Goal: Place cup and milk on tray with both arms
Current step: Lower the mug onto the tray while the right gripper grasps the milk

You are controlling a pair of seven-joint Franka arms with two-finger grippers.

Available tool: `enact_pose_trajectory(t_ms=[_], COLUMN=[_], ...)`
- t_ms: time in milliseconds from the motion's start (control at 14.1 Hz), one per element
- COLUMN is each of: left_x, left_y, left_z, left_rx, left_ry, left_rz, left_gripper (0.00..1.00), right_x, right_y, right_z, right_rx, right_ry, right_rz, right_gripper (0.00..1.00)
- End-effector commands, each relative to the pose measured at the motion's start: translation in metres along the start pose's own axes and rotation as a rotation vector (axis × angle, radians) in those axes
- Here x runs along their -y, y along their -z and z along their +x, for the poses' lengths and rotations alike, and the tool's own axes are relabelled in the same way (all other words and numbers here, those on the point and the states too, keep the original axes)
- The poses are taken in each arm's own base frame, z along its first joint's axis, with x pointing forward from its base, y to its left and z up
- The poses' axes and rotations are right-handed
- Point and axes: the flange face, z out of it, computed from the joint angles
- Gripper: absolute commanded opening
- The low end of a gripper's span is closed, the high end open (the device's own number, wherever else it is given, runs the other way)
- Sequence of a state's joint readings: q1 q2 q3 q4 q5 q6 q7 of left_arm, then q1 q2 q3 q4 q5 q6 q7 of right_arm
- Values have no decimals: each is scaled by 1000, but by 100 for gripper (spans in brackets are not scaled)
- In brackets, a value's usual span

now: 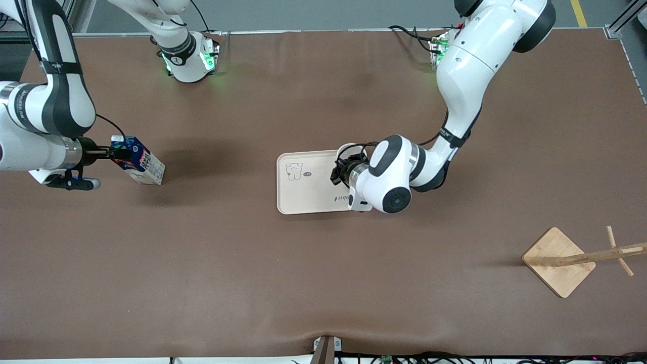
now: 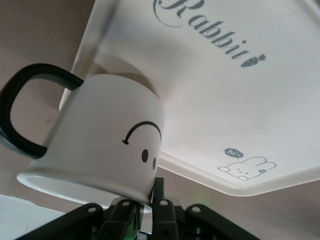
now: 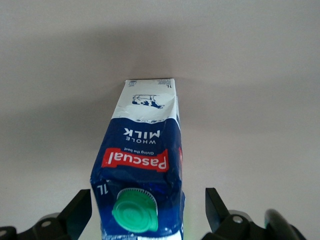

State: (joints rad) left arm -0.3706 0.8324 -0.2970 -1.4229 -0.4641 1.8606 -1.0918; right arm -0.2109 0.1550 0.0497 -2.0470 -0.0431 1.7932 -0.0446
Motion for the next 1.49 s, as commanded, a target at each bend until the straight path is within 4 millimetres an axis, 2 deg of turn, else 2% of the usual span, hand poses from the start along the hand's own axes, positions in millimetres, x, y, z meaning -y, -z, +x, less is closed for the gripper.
enact_pose_trajectory(t_ms=[0,71,142,213,284,427,498,569,711,782,853,996,1067,1209,1280,1422], left_x=[-3,-3,-4,-5,-6,-8,-8,-7,3,8,15,34,48,78,92,116], left_y=[-3,-6,-9,-9,-4,9,23,39,65,80,107,151,184,234,258,297], left_z=[2,2,-1,-6,-8,-21,-30,-39,-47,-54,-56,-54,-55,-49,-54,-60], left_rx=[33,35,33,29,27,12,-8,-26,-77,-122,-166,-202,-223,-257,-303,-422], left_ry=[-9,-6,-3,-5,1,33,44,41,18,-4,-14,-21,-44,-113,-160,-228], left_rz=[2,7,12,12,6,-8,-23,-41,-18,5,0,-13,-48,-73,-75,-69], left_gripper=[0,28,93,100,100,100,100,100,100,100,100,100,100,100,100,100], right_x=[2,3,3,2,4,6,6,4,5,7,13,39,53,78,90,130], right_y=[-11,-12,-14,-14,-13,-13,-12,-10,-5,7,34,90,107,130,139,151], right_z=[-14,-14,-14,-14,-14,-14,-14,-15,-16,-16,-16,-16,-13,-10,-10,-10], right_rx=[-13,-9,-8,-6,-6,-3,-2,-2,9,13,19,24,31,21,1,-27], right_ry=[-4,-1,-1,-2,2,5,5,14,20,20,29,58,79,106,128,188], right_rz=[-18,-19,-19,-18,-20,-21,-21,-20,-19,-19,-25,-46,-56,-67,-67,-82], right_gripper=[100,100,100,100,96,31,11,0,0,0,0,0,0,0,0,0])
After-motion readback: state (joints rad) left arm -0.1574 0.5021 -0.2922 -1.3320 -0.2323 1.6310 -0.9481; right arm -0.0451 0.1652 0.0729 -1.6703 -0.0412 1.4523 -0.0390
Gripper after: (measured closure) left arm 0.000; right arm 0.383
